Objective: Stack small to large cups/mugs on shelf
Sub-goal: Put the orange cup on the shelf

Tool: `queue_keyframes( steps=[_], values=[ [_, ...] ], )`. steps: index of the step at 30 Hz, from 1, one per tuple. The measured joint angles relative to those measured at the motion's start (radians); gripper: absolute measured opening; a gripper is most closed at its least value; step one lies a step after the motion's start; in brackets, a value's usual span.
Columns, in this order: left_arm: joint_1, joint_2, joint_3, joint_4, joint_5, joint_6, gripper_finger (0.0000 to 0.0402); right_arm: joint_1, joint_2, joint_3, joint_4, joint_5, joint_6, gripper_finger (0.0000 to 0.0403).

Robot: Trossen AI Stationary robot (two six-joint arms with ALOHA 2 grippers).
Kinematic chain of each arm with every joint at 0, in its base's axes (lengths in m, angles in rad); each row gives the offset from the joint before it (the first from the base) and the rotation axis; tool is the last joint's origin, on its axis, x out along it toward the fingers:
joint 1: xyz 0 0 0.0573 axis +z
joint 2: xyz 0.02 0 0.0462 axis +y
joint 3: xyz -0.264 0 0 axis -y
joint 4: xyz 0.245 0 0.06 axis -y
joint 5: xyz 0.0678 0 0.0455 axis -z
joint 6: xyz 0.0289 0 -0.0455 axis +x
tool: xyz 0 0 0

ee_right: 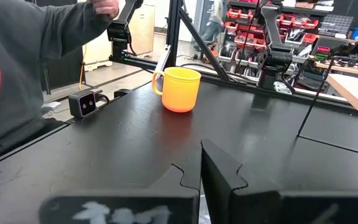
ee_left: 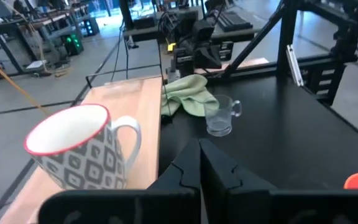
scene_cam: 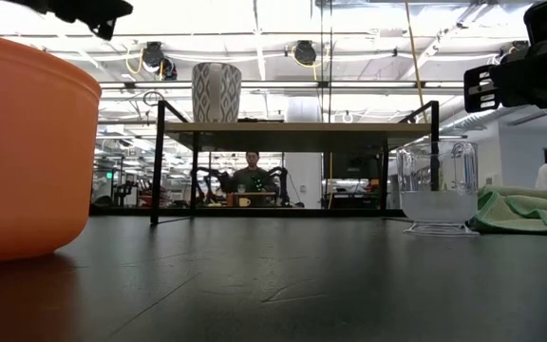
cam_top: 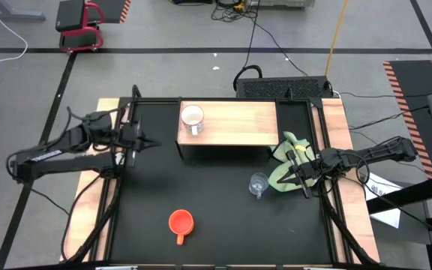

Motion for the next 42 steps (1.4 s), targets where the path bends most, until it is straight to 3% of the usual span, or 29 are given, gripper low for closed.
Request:
queue_keyframes(
  steps=[8, 13, 19, 28, 42],
  values=[
    [-0.05, -0.083, -0.165, 0.174, 0.009, -0.121, 0.0, 0.0, 0.0, 0.0, 0.0, 0.0, 0.0, 0.0],
    [-0.107, -0.1, -0.295, 0.369, 0.019, -0.137, 0.0, 0.0, 0.0, 0.0, 0.0, 0.0, 0.0, 0.0],
    [-0.168, -0.1, -0.37, 0.484, 0.019, -0.146, 0.0, 0.0, 0.0, 0.0, 0.0, 0.0, 0.0, 0.0],
    [-0.313, -0.099, -0.384, 0.509, 0.017, -0.129, 0.0, 0.0, 0.0, 0.0, 0.0, 0.0, 0.002, 0.0],
    [-0.605, 0.006, -0.385, 0.528, -0.207, -0.18, 0.0, 0.0, 0.0, 0.0, 0.0, 0.0, 0.0, 0.0]
  ],
)
